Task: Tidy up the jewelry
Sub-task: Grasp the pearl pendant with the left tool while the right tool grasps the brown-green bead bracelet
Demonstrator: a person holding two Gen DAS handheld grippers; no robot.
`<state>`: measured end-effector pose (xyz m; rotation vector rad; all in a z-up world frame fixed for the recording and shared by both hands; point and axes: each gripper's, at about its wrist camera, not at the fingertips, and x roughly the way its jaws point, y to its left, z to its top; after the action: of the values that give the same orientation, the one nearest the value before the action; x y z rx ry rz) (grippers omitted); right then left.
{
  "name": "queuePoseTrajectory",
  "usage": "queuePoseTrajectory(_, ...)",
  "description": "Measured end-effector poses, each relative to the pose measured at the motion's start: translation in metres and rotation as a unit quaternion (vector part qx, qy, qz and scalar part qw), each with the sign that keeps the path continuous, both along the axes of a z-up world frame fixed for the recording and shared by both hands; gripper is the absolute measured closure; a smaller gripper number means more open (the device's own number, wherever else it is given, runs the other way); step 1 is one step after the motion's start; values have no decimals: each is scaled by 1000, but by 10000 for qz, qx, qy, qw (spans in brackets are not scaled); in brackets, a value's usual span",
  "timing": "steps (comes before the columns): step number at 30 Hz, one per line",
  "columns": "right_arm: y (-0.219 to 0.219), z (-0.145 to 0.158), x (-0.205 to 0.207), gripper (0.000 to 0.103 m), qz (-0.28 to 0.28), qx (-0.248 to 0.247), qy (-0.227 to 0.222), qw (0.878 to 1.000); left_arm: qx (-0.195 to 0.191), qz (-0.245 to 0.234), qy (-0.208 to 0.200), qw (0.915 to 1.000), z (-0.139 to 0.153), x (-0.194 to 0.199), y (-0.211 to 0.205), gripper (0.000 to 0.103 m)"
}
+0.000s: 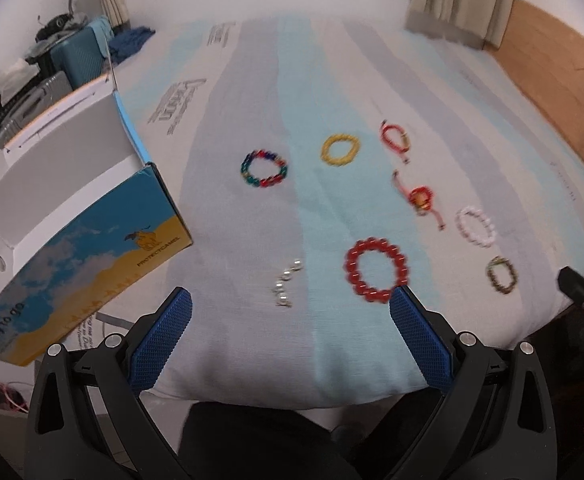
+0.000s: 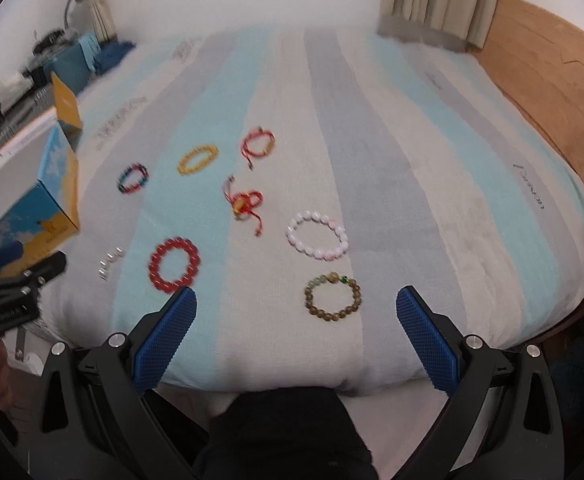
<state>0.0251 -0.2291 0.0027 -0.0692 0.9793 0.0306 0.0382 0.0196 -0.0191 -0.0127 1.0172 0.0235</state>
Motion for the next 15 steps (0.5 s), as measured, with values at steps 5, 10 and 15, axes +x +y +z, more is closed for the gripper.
queuePoseTrajectory(5, -12, -20, 34, 7, 0, -87, 757, 9971, -21, -18, 607, 9981, -23, 26, 14, 6)
queuePoseTrajectory(10, -25, -46, 61, 7, -121, 38, 1394, 9902, -3, -182, 1028, 9945, -52, 44, 14, 6)
queuePoseTrajectory(15, -40, -79, 81, 15, -321, 138, 1990, 9794, -107, -174, 1325, 9910, -81, 58, 15, 7)
